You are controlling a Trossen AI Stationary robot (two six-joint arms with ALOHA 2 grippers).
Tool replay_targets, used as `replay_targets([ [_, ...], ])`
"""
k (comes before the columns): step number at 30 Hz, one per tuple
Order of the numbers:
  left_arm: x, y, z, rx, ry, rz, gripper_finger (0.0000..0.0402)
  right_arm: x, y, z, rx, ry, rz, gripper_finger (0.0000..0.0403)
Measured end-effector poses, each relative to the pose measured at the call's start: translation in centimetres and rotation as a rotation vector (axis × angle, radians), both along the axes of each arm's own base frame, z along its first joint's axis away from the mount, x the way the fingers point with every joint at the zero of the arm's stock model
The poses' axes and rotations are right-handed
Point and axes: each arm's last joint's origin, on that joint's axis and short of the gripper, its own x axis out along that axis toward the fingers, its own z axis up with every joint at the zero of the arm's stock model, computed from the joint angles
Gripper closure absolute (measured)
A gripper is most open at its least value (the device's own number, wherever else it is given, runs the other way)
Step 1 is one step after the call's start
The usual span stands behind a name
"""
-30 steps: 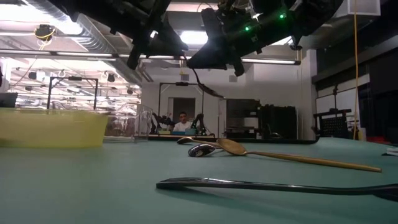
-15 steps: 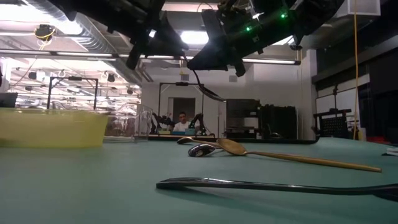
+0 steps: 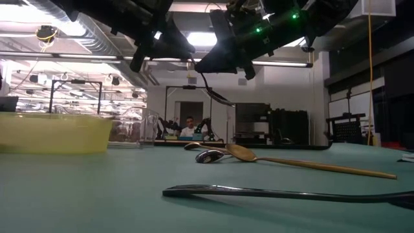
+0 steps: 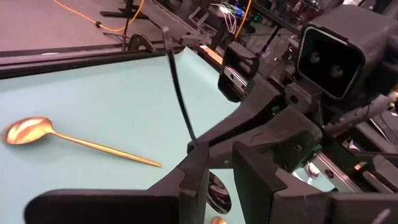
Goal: Sort silverware by color (type)
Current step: Put the black spoon into the orange bin
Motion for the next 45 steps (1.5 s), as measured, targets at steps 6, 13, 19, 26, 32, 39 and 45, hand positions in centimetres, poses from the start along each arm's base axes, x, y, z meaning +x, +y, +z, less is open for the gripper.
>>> replay_targets([
  [6,-0.01,0.44,-0.10,0.001,0.012,0.016,0.0337,0.00,0.00,0.00,0.000,0.000,0.000,0.0403],
  [13,-0.21,0.82,-0.65,-0.025,0.057,0.041,0.0337,0.00,0.00,0.00,0.000,0.000,0.000,0.0403],
  [19,-0.18,0.79,-0.62,-0.010,0.066,0.025,0.0337,0.00,0.00,-0.01,0.000,0.001,0.001,0.0403],
  [26,-0.11,0.78,-0.44,-0.013,0.043,0.025,0.0337,-0.01,0.00,-0.02,0.000,0.002,0.001,0.0403],
  [32,-0.06,0.80,-0.27,-0.009,0.025,0.034,0.0337,-0.01,0.00,-0.03,0.000,0.003,0.001,0.0403],
  [39,-0.09,0.87,-0.24,-0.001,0.022,0.058,0.0337,-0.01,0.00,-0.03,0.000,0.003,0.001,0.0403],
  [45,-0.04,0.87,-0.09,-0.002,0.005,0.060,0.0337,0.00,0.00,-0.02,0.000,0.003,0.001,0.0403],
])
